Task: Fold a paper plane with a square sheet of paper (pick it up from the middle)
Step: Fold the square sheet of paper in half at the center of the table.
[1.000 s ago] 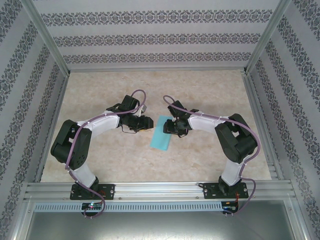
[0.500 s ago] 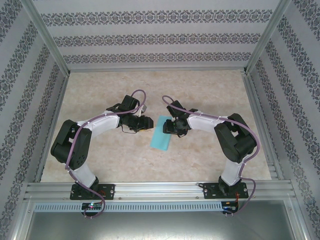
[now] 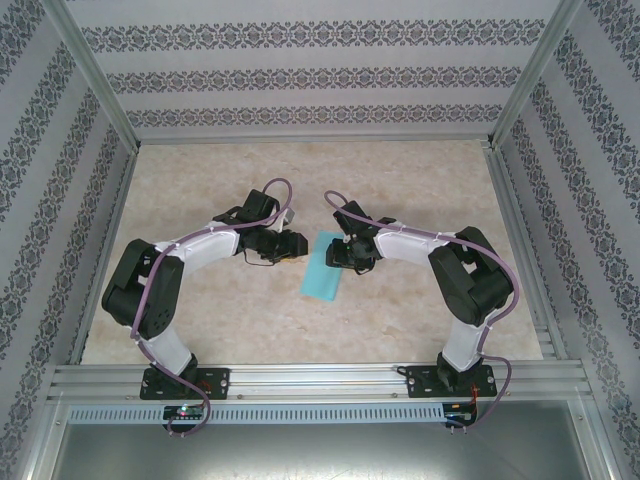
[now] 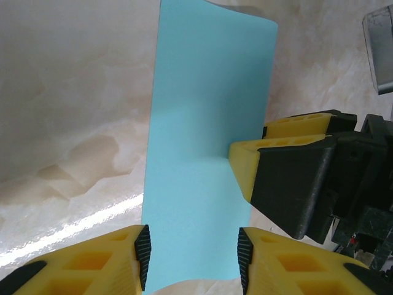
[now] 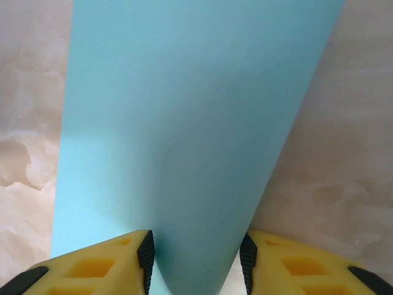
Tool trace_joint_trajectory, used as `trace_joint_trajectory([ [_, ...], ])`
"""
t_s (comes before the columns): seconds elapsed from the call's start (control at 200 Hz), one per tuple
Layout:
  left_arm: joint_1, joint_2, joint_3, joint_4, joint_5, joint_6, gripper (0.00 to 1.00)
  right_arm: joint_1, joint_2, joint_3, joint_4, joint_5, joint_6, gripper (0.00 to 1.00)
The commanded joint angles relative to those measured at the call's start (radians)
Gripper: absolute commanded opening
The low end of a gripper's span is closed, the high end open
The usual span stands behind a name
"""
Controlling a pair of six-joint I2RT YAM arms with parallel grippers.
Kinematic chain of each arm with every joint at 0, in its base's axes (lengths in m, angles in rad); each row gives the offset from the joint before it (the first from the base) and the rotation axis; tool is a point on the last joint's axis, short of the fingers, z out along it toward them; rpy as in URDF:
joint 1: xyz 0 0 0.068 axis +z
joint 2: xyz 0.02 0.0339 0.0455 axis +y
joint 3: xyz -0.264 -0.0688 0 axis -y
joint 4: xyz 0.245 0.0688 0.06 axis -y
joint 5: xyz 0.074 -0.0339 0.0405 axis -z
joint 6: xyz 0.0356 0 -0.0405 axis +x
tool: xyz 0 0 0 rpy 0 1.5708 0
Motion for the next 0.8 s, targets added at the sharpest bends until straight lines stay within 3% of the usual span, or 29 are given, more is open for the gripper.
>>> trace_joint_trajectory([
  [0.0,-0.008,0.025,0.009,0.032,0.018,-0.012,0.45,0.008,0.031,-0.003,-0.018,0.018,-0.006,0.43],
  [0.794,-0.057,0.141,0.078,0.093,0.045,-0.050,0.41,0.005,0.040,-0.007,-0.006,0.020,0.003,0.44],
])
